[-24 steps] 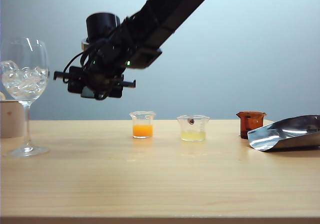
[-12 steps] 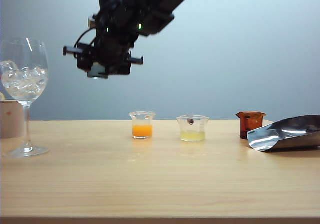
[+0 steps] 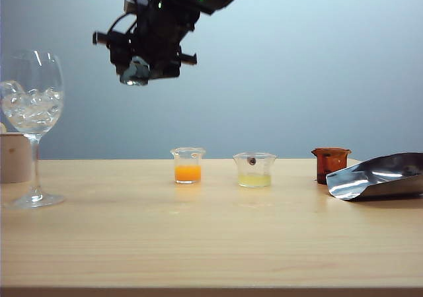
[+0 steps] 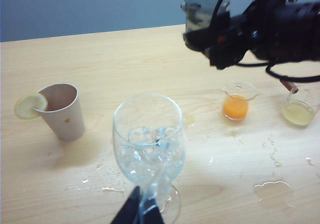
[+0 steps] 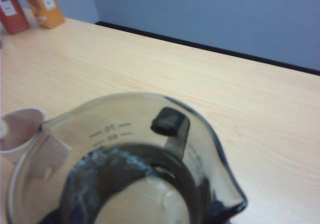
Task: Pick up the first measuring cup from the left, pour the coconut rum inside into the goblet, and finally put the measuring cup back in its original place.
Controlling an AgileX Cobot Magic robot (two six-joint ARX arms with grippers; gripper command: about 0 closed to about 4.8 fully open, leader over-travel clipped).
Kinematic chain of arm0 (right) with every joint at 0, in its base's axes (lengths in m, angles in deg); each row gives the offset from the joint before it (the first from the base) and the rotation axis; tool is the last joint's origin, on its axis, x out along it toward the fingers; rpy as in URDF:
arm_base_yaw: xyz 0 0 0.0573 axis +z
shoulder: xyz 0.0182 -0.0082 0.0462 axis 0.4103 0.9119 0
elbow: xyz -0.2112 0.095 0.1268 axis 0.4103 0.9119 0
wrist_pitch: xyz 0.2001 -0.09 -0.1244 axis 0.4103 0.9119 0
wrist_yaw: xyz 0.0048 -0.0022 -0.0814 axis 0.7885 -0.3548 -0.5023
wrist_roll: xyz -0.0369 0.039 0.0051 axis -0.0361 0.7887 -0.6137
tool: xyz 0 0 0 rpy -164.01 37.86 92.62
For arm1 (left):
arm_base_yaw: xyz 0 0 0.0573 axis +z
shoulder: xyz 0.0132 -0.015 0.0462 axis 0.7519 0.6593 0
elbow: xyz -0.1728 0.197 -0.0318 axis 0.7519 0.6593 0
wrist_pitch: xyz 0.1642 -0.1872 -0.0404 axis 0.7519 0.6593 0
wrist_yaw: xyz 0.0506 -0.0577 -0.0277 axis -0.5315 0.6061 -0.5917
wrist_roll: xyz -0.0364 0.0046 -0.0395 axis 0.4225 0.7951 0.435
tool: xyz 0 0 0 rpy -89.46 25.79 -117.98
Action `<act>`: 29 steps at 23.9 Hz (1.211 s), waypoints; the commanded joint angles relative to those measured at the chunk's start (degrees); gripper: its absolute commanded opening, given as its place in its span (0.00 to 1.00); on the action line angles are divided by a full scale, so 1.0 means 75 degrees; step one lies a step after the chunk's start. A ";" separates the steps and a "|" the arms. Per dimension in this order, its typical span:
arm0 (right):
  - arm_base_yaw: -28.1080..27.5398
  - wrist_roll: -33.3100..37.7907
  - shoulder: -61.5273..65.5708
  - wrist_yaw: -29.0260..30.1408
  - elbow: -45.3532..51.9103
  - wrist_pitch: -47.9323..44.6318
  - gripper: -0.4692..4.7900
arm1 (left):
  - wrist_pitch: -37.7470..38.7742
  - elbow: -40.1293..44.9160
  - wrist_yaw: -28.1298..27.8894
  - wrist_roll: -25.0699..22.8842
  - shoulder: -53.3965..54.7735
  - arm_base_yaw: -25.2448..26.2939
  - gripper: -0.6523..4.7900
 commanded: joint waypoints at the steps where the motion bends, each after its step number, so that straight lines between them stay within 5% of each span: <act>1: 0.0023 -0.0050 -0.0332 0.0015 -0.0047 0.0111 0.30 | -0.0093 -0.0038 0.0032 0.0000 -0.0009 0.0006 0.12; 29: 0.0070 0.0017 -0.1716 0.0128 0.0029 0.1061 0.29 | -0.0090 -0.0038 0.0032 0.0000 -0.0012 0.0006 0.12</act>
